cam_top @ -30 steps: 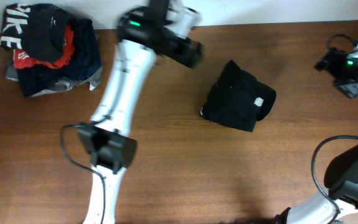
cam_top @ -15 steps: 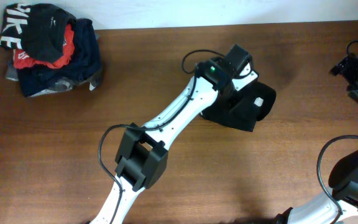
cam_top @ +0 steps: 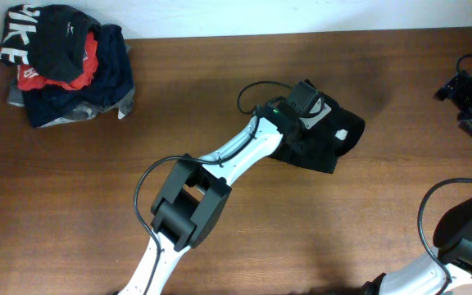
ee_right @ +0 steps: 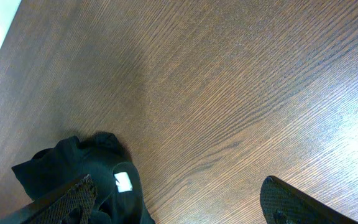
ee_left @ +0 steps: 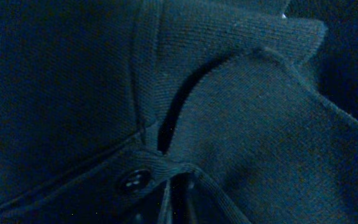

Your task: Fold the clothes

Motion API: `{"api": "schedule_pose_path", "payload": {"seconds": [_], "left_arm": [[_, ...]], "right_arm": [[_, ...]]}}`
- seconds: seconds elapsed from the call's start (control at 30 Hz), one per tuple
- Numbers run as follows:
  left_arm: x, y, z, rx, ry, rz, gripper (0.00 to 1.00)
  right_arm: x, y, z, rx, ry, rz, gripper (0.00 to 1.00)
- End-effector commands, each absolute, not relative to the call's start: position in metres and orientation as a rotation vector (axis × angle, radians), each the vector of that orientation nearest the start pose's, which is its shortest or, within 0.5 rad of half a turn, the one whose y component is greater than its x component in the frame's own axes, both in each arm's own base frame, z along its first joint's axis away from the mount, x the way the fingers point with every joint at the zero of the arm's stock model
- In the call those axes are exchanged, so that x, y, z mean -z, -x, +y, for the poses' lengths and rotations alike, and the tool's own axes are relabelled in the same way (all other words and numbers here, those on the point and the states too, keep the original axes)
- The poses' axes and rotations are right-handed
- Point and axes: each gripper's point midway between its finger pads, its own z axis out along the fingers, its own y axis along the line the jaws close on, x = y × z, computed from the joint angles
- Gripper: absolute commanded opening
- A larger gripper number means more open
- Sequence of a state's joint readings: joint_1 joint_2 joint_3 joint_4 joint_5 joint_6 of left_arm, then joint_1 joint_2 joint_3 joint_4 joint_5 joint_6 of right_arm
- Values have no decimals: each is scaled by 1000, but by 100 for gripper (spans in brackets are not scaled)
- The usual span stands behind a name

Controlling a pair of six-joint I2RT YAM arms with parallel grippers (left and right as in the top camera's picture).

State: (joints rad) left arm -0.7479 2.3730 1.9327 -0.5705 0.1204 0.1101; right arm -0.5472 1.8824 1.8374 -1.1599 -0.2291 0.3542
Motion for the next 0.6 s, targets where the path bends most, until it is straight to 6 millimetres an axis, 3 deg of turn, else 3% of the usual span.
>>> {"api": "schedule_pose_path", "payload": {"seconds": [0.0,0.07,0.23,0.3,0.47,0.5,0.57], "left_arm": [[-14,-409,-407,369,-1203,2395,13],[-6,-414,-392,296,-1196,2427,14],[-4,-456,-338,-13,-1069,2452,11],[-4,-469,-318,-72,-1059,2454,0],[6,-493,-266,-144,-1018,2512,0],[7,-504,-244,-179,-966,2535,0],[7,-515,-221,-200,-909,2554,1]], "right_arm": [[-190,-393,-191,-265,-1116,2502,89],[-190,-393,-191,-265,-1116,2502,89],[-191,-394,-191,-266,-1115,2499,89],[-191,-394,-192,-265,-1113,2496,89],[-191,-394,-192,-264,-1113,2496,89],[-191,-394,-192,-264,-1113,2496,89],[-191,-394,-192,-264,-1113,2496,89]]}}
